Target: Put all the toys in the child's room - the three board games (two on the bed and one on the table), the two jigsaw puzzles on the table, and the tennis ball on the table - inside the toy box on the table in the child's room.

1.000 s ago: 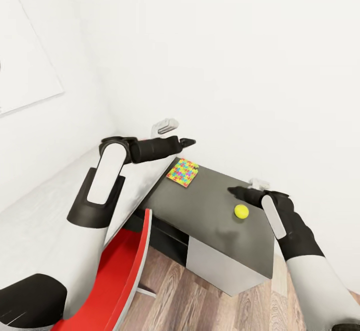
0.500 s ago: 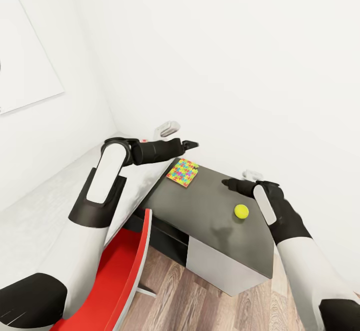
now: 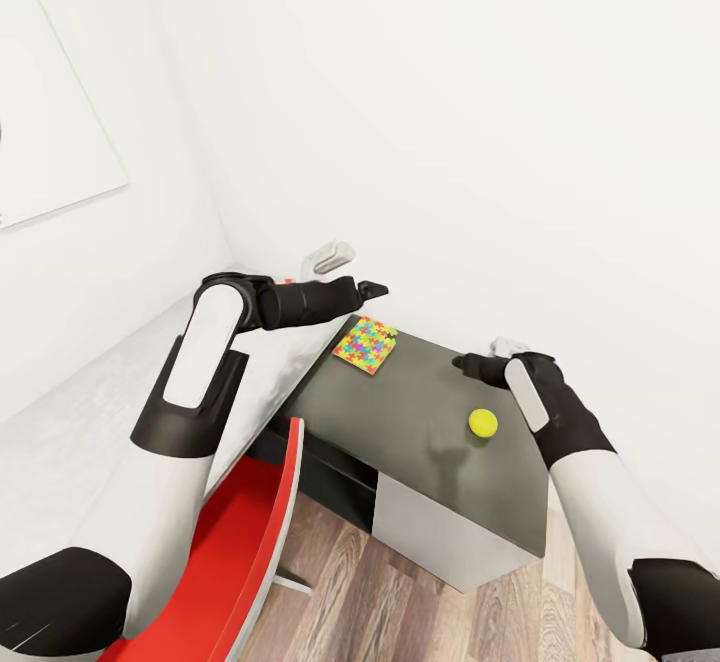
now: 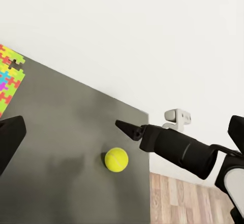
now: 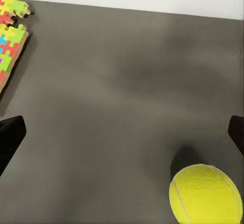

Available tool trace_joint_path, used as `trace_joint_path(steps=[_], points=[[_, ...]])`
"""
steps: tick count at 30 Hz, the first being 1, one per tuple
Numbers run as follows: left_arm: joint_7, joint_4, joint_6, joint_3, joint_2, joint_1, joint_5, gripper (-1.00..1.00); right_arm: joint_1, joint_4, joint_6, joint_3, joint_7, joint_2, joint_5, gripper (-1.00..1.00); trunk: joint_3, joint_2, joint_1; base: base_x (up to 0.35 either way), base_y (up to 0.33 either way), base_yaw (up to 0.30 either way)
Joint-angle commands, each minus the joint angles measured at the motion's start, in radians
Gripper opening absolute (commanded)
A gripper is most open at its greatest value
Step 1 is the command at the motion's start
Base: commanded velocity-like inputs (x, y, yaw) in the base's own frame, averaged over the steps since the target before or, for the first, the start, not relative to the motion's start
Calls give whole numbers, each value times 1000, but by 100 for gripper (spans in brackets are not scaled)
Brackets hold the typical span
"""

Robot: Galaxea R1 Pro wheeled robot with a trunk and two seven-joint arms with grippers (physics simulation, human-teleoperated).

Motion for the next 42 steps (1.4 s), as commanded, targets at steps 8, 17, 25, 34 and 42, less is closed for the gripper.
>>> trace_joint_path(steps=[8,17,25,34,42], points=[[26,-3,2,-2,-1,4,19,100,-8,13,7,-12,-18,-13,-12,100,-5,-2,0,0,0,0],[30,-5,4,21,1,16,24,100,-54,106,13,-33,-11,-35,-15,100,-17,-2,0,0,0,0],[32,17,5,40,2,-12,39,100,-110,222,14,-37,-7,-43,-17,100,-29,-2,0,0,0,0],[31,119,5,47,2,-90,68,100,-135,273,17,-39,-5,-48,-16,100,-44,-2,0,0,0,0],[31,185,5,49,6,-149,118,100,-142,282,21,-39,-4,-65,-17,100,-57,-2,0,0,0,0]])
